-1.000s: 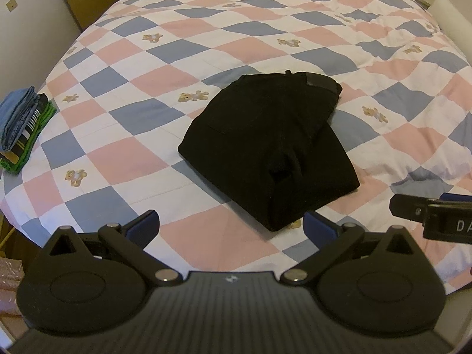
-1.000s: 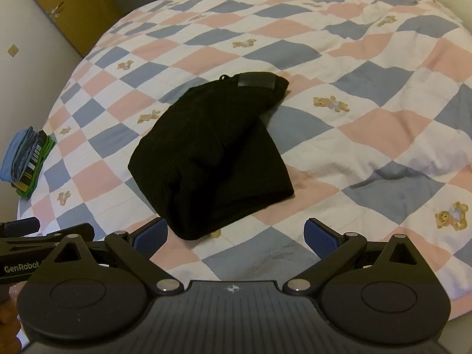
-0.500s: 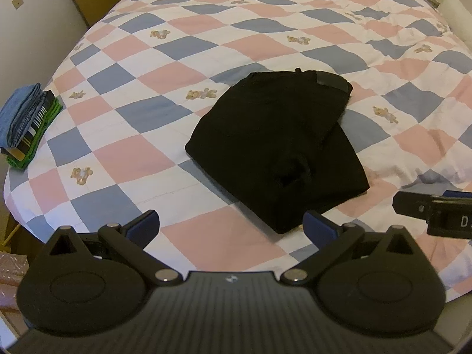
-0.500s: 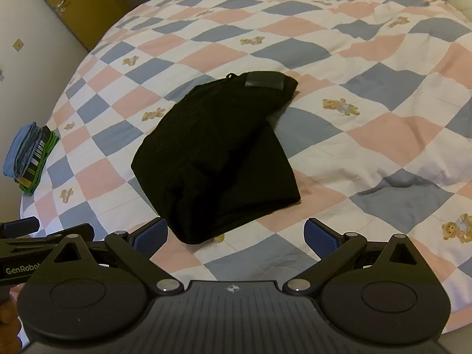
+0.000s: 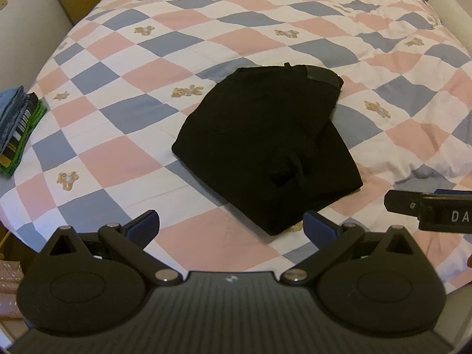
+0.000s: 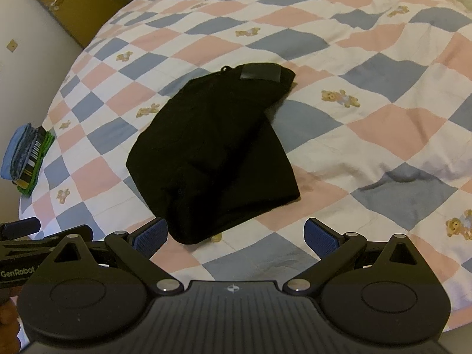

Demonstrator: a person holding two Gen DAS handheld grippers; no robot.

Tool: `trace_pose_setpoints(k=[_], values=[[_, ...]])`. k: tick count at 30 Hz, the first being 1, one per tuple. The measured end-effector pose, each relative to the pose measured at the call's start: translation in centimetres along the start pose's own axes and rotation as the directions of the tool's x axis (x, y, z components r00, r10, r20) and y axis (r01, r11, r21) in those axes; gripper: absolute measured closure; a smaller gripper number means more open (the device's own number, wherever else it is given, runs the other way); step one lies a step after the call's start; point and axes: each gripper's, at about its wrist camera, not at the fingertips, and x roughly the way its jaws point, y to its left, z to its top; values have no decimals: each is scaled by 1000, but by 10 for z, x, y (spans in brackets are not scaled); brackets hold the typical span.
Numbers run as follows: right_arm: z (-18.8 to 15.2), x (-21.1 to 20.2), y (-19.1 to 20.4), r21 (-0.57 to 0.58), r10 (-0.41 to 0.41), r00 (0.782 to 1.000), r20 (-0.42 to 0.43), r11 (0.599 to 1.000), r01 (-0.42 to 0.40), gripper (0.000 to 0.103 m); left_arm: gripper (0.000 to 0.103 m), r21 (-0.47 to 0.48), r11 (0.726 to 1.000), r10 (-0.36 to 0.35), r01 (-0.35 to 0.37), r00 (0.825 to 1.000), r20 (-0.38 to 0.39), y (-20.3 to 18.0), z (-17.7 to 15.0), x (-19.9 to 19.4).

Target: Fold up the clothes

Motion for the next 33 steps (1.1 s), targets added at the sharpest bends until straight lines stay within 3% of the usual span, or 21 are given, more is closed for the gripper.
trace_pose_setpoints(k=[8, 11, 16, 24, 30, 33], values=[[11, 18, 5, 64, -26, 1000, -13, 998, 27, 2, 1, 44, 996, -74, 75, 997, -19, 20, 24, 32], [15, 28, 4, 131, -15, 1000, -5, 991, 15, 2, 1, 53, 988, -142, 144, 989, -36, 35, 37, 53], [23, 45, 2, 283, -12, 999, 53, 959, -4, 1, 1, 56, 973, -214, 222, 969, -124, 59, 61, 94], [34, 88, 0, 428, -42, 993, 110, 904, -9, 2, 2, 92, 965, -227, 247, 956, -186, 91, 99, 168], [49, 129, -11, 500, -14, 998, 60, 866, -18, 2, 19, 37, 954, -279, 297, 928, -249, 118, 124, 240], [59, 148, -19, 539, 5, 997, 74, 841, -44, 2, 18, -33, 946, -319, 322, 909, -266, 132, 135, 273]])
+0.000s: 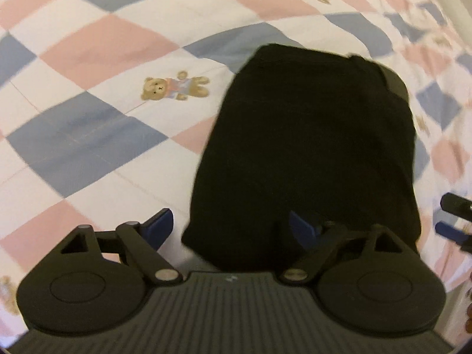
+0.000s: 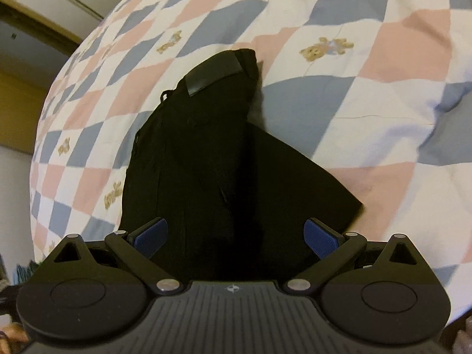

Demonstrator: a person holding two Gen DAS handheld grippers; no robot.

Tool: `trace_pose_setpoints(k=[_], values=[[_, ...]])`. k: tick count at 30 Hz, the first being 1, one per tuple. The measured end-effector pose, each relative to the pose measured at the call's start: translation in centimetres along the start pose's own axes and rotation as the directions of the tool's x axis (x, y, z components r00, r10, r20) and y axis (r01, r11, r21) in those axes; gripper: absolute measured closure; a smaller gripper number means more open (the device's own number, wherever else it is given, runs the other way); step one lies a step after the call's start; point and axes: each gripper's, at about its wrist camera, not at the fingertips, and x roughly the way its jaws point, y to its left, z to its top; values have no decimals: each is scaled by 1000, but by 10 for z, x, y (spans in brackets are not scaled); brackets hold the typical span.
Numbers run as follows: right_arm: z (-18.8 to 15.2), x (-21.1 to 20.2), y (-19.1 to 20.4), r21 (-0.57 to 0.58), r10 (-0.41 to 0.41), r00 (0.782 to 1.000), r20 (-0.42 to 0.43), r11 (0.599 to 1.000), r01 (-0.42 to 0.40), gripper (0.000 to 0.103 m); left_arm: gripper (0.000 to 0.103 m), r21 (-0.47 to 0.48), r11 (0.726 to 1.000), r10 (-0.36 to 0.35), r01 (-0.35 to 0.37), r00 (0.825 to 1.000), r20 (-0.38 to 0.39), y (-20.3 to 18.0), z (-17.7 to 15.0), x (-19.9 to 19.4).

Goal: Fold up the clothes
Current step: 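Grasp the black trousers' waistband with the left gripper while the right gripper grasps beside it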

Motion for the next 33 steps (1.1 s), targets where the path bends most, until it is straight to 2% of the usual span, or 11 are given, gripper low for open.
trace_pose_setpoints(k=[8, 13, 15, 17, 19, 20, 22, 25, 27, 30, 33], values=[[36, 56, -10, 136, 67, 998, 17, 988, -68, 1, 13, -176, 968, -186, 179, 982, -26, 43, 43, 55], [45, 87, -13, 168, 63, 998, -10, 984, -60, 0, 11, -182, 959, -227, 216, 973, -42, 45, 51, 78], [44, 92, -13, 172, 80, 997, -9, 982, -77, 2, 18, -185, 947, -271, 262, 962, -29, 43, 52, 80], [45, 93, -10, 151, 99, 995, -4, 984, -97, 17, 46, -179, 939, -303, 294, 952, -28, 38, 54, 82], [47, 93, -10, 153, 135, 991, -10, 979, -132, 53, 58, -159, 942, -306, 297, 951, -35, 32, 56, 85], [48, 93, -10, 156, 128, 992, -14, 980, -124, 56, 70, -148, 943, -304, 298, 952, -24, 31, 54, 81], [51, 89, -7, 141, 129, 992, -8, 982, -126, 74, 91, -126, 945, -303, 300, 953, 1, 31, 51, 71], [53, 73, 10, 83, 149, 989, 14, 985, -150, 86, 94, -99, 938, -325, 332, 942, 86, 39, 42, 41], [55, 61, 27, 28, 163, 986, 23, 986, -163, 88, 100, -91, 934, -333, 346, 933, 134, 47, 36, 17], [60, 46, 66, -81, 188, 982, 21, 979, -186, 90, 100, -108, 917, -354, 383, 909, 220, 64, 27, -24], [65, 28, 118, -198, 244, 970, 26, 952, -234, 91, 100, -127, 903, -345, 410, 870, 352, 81, 20, -78]])
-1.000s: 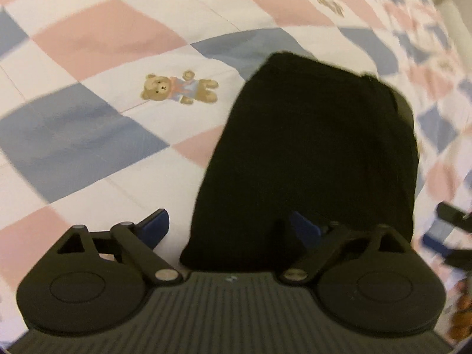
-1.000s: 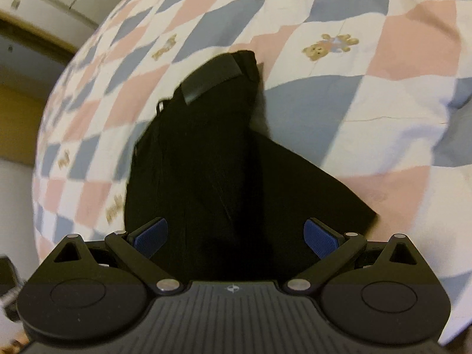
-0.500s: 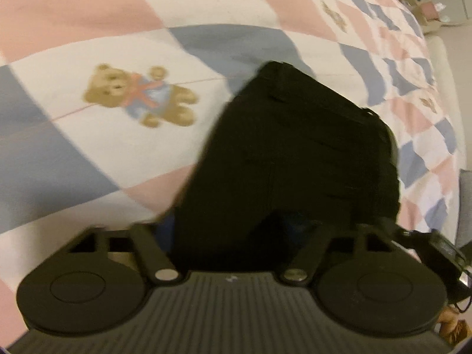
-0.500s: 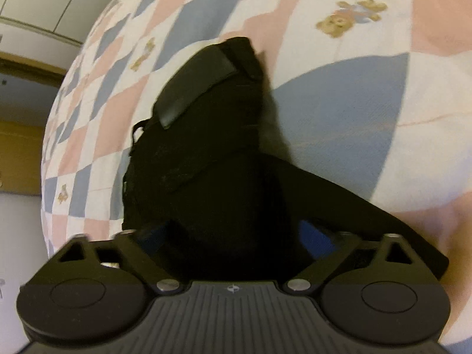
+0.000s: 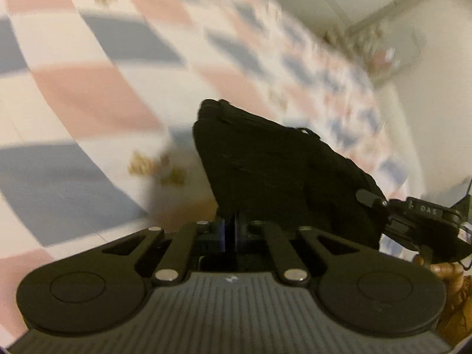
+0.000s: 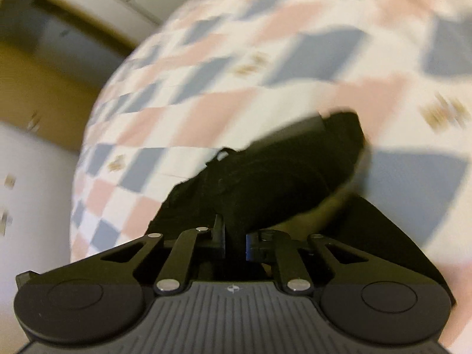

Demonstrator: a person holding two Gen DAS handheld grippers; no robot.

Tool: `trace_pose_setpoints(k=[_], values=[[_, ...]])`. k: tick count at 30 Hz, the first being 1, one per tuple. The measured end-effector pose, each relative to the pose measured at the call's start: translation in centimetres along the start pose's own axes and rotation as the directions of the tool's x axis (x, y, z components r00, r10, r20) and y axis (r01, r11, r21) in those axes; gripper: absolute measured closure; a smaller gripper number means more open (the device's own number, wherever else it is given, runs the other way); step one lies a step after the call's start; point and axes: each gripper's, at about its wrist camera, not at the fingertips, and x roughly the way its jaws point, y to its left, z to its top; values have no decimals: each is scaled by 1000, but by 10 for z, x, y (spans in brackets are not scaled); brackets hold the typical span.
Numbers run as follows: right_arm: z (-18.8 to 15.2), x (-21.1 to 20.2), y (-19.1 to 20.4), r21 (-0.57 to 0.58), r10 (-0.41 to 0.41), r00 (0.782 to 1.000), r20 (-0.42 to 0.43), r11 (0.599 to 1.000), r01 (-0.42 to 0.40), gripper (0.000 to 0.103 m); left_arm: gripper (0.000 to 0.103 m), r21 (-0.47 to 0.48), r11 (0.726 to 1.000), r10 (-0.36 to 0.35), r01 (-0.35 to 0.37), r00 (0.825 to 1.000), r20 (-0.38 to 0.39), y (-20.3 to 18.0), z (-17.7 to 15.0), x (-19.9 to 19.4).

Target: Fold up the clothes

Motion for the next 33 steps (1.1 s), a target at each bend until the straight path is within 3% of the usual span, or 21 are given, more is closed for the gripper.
trace_pose_setpoints(k=[3, 6, 8, 11, 15, 16, 18, 19, 20, 21, 22, 23, 24, 25, 26, 29, 31, 33], values=[[22, -10, 69, -133, 104, 994, 37, 986, -98, 92, 100, 10, 1000, 6, -7, 989, 150, -12, 16, -59], [41, -29, 139, -269, 227, 971, 74, 942, -200, 92, 100, 58, 998, 9, -30, 942, 335, -42, 33, -129], [53, -47, 181, -339, 315, 944, 96, 902, -267, 92, 100, 96, 994, 6, -56, 888, 459, -66, 43, -179], [72, -80, 236, -423, 446, 887, 119, 831, -360, 92, 101, 158, 981, -7, -116, 787, 617, -115, 49, -246], [90, -139, 275, -493, 613, 777, 143, 725, -482, 92, 101, 252, 945, -58, -211, 646, 761, -197, 32, -322], [95, -154, 277, -498, 652, 744, 147, 698, -514, 92, 100, 278, 933, -76, -229, 629, 774, -217, 23, -328], [104, -177, 263, -488, 723, 677, 134, 643, -590, 92, 100, 328, 913, -101, -244, 643, 759, -255, 4, -324], [107, -186, 249, -479, 731, 666, 147, 642, -599, 87, 99, 353, 902, -112, -250, 653, 749, -273, -5, -320], [109, -195, 232, -468, 730, 663, 167, 650, -598, 83, 98, 385, 892, -119, -236, 699, 705, -288, -15, -303], [111, -201, 208, -449, 699, 687, 197, 687, -571, 64, 98, 420, 885, -134, -201, 754, 643, -302, -27, -280], [112, -206, 180, -425, 656, 719, 229, 732, -532, 33, 93, 449, 879, -146, -160, 807, 573, -315, -40, -258], [111, -209, 150, -386, 598, 755, 268, 785, -484, 19, 87, 472, 873, -148, -121, 857, 493, -325, -54, -231], [109, -212, 114, -329, 521, 796, 309, 844, -424, 11, 86, 486, 870, -143, -79, 904, 403, -332, -71, -199], [104, -214, 76, -255, 435, 838, 330, 896, -364, 11, 87, 485, 873, -125, -47, 941, 316, -337, -89, -169], [95, -216, 31, -155, 337, 882, 330, 941, -301, 11, 87, 480, 877, -105, -19, 967, 231, -342, -107, -139], [58, -228, -81, 106, 91, 953, 290, 986, -127, 12, 87, 442, 895, -7, -60, 989, 150, -339, -154, -82], [30, -242, -138, 212, -18, 969, 248, 976, -36, 12, 87, 413, 903, 66, -118, 988, 138, -332, -166, -62], [4, -254, -186, 299, -103, 974, 203, 954, 38, 12, 87, 409, 891, 149, -197, 978, 148, -313, -173, -33]])
